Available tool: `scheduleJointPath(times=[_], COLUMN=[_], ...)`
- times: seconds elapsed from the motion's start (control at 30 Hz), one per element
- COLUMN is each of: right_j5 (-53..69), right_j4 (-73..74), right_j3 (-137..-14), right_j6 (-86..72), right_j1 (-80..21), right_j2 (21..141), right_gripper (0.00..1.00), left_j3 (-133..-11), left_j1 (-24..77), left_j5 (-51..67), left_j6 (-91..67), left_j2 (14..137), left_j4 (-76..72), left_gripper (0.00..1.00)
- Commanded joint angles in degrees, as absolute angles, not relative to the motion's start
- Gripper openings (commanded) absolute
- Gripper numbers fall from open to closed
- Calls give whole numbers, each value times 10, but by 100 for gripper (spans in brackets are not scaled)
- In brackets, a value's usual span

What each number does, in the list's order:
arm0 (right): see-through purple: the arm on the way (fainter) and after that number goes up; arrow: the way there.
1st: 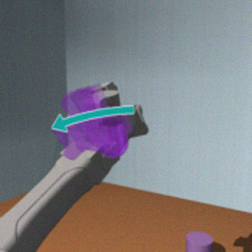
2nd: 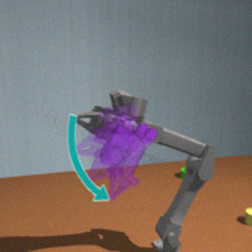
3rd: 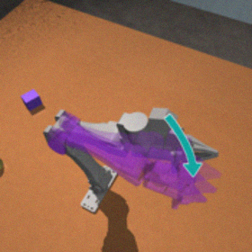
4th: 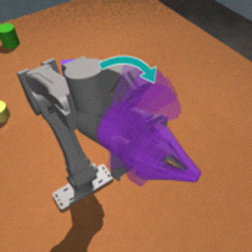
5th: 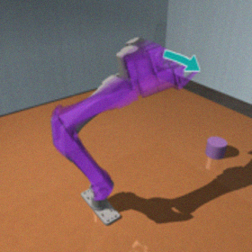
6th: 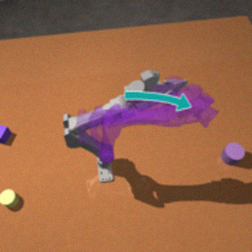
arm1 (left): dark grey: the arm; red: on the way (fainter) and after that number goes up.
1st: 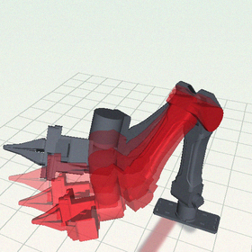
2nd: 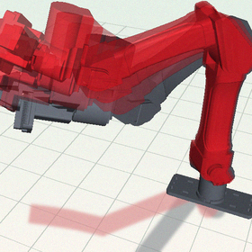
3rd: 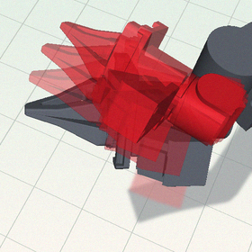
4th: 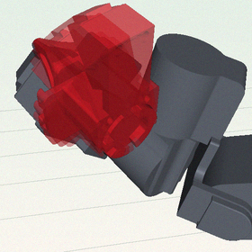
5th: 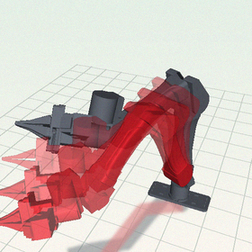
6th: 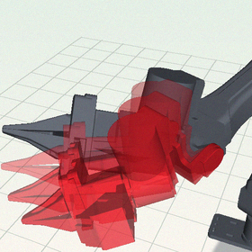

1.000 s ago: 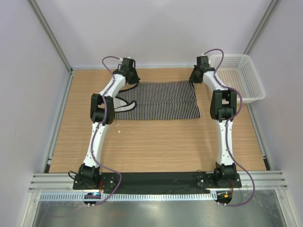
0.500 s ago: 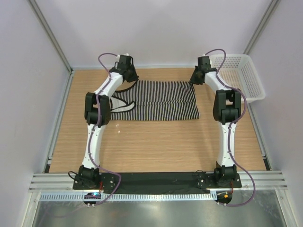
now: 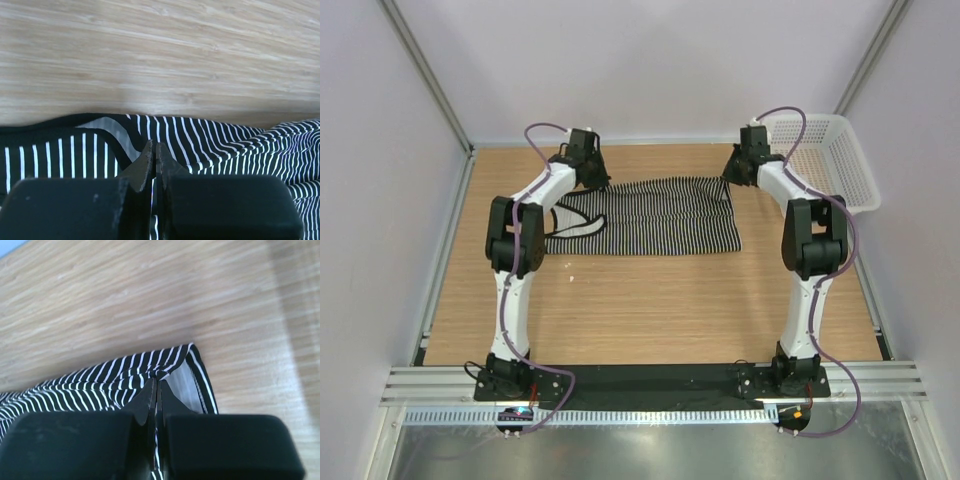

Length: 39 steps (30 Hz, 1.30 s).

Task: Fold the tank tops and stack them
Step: Fold the tank top

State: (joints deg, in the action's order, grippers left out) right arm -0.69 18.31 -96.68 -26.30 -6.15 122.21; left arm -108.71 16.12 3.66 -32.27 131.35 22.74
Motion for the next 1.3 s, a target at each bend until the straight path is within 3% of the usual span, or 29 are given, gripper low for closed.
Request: scheduleJointPath(times=[0.0, 0.27, 0.43, 0.8, 1.27], right_j5=[-8, -18, -29, -7, 45], right_j4=[142, 138, 169, 111, -50], right_j3=[-933, -905, -989, -1028, -870], right_j6=[-271, -263, -244, -240, -191], right_j1=[-66, -65, -64, -44, -43], right_j2=[1165, 1142, 1187, 1239, 1161], right_gripper=[1, 1, 1, 3, 2], left_j3=[-1055, -970, -994, -1051, -1003], left_j1=[173, 178, 178, 178, 185], left_j5=[17, 4, 5, -17, -2], left_j6=[-305, -309, -303, -283, -275], left_j2=[1251, 1189, 1205, 1237, 1201], left_j4=[185, 147, 155, 173, 163], left_gripper=[0, 0, 0, 0, 0])
